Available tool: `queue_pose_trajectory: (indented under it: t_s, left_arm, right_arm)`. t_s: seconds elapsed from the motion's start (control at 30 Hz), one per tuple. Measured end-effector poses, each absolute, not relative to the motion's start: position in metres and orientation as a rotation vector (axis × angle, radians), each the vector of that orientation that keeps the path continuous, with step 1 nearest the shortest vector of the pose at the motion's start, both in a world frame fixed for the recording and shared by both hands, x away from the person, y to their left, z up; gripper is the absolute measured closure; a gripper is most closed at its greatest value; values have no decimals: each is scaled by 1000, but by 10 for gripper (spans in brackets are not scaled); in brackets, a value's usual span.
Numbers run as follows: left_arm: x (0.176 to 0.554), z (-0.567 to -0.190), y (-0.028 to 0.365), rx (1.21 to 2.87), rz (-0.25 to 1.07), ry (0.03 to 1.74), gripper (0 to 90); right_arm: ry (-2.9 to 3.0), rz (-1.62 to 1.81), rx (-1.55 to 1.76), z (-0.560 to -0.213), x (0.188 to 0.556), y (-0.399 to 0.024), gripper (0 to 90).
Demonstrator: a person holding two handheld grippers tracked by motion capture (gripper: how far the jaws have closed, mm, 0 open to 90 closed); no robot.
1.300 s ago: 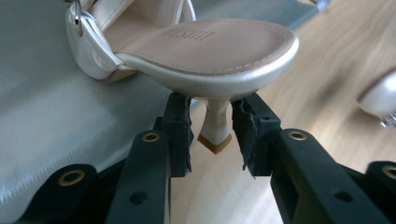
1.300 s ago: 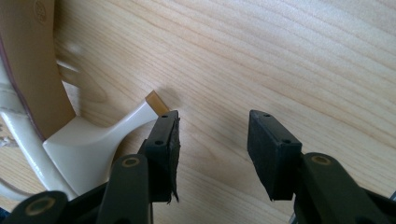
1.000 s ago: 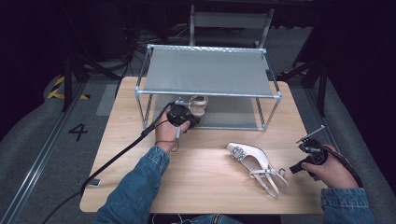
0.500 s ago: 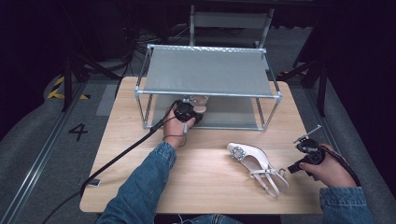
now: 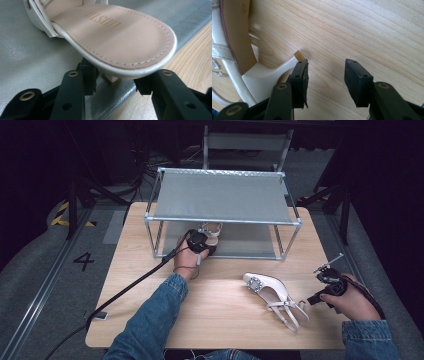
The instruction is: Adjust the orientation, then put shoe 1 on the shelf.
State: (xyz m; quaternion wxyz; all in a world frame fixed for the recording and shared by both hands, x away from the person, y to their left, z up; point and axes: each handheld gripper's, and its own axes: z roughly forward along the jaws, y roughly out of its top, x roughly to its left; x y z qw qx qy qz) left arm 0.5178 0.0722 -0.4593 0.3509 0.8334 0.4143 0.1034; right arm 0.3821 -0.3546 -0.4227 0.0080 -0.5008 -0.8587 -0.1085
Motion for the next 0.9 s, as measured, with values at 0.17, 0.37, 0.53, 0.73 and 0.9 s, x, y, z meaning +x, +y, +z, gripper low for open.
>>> queue_pose_trajectory:
  t_s: [0.17,0.37,0.53,0.73,0.9]
  left_arm:
    - [532,-453,83,2306,424,787,570]
    - [509,-450,74,2177,328,1035,463]
    - [498,-435,75,2215,356,1057,386]
    - [477,-414,79,2252,384,1037,345]
    - [459,-396,88,2286,375,1045,324]
  right_arm:
    - [-2682,-340,-1565,-421,382,-353,545]
    - [-2698,-349,-1560,-418,382,-351,543]
    - [-2710,-363,-1539,-416,382,-346,547]
    - [-2742,-385,-1530,-408,381,-340,546]
    - [-2766,-406,-1500,-403,378,-332,547]
